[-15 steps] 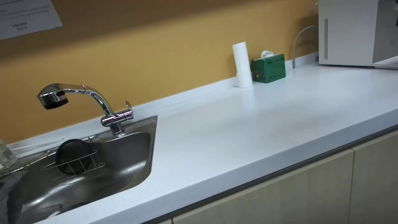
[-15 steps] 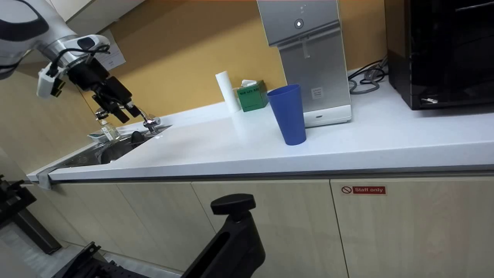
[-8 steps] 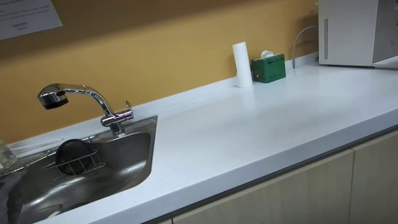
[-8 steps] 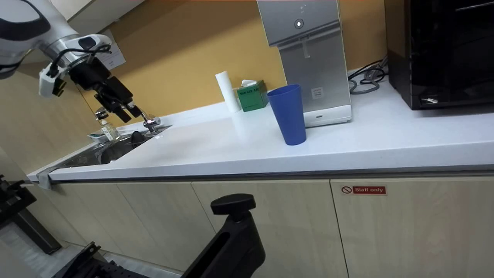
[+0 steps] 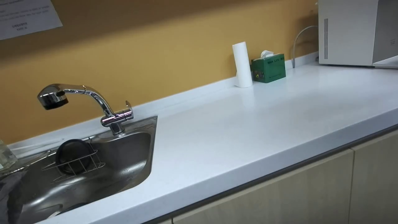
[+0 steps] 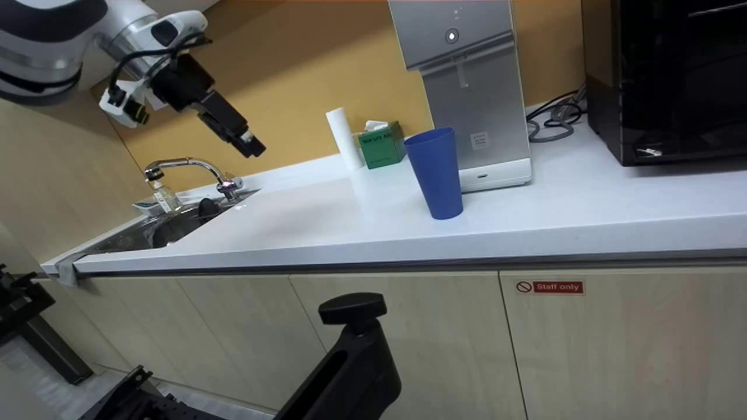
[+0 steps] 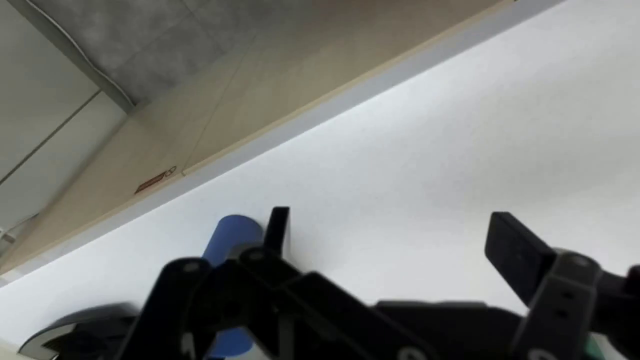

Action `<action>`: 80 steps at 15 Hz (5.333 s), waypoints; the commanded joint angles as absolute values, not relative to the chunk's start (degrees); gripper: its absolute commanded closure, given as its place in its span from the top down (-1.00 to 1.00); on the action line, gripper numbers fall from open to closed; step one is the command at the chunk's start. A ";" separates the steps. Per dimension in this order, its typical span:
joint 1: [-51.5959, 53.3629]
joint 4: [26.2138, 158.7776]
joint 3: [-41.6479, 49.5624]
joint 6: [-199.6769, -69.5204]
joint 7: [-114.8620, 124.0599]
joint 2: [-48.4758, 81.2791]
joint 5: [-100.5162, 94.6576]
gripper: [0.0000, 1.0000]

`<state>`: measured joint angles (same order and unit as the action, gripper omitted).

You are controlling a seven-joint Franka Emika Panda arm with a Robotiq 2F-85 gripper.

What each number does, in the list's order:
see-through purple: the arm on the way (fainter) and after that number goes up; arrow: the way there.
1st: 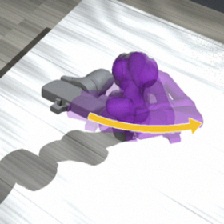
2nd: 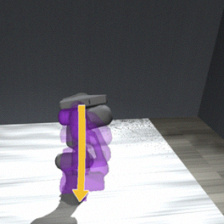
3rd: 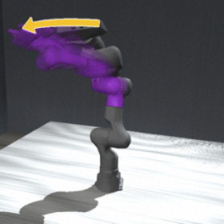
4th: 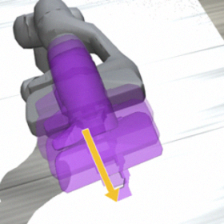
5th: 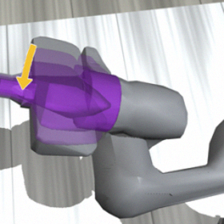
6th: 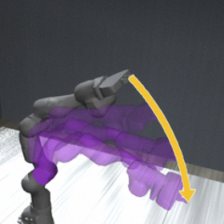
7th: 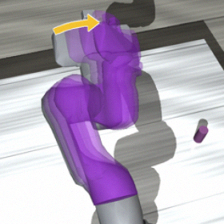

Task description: Put the cup under the tap dispenser

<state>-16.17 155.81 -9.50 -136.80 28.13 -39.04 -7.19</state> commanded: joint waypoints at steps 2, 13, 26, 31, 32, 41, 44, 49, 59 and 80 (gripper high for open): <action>-27.37 156.01 -11.58 -148.62 35.76 -36.41 -16.54 1.00; -38.96 156.03 -13.26 -153.88 37.68 -32.17 -26.36 1.00; -38.75 154.76 -9.63 -171.50 30.16 -16.92 -25.93 1.00; -44.82 153.33 -12.20 -175.18 32.85 -12.27 -30.17 1.00; -46.33 153.03 -12.95 -176.01 33.47 -11.78 -31.26 1.00; -58.50 149.46 -21.30 -181.60 37.22 -7.49 -36.94 1.00; -61.59 147.94 -24.34 -182.31 37.81 -5.93 -37.61 1.00; -61.71 148.17 -25.62 -181.71 34.91 -4.91 -35.53 1.00; -65.92 146.45 -26.95 -183.44 35.97 -4.64 -40.18 1.00; -64.73 138.37 -25.45 -184.61 35.15 6.56 -44.28 1.00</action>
<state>-66.08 141.39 -26.71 -184.81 33.94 2.92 -42.03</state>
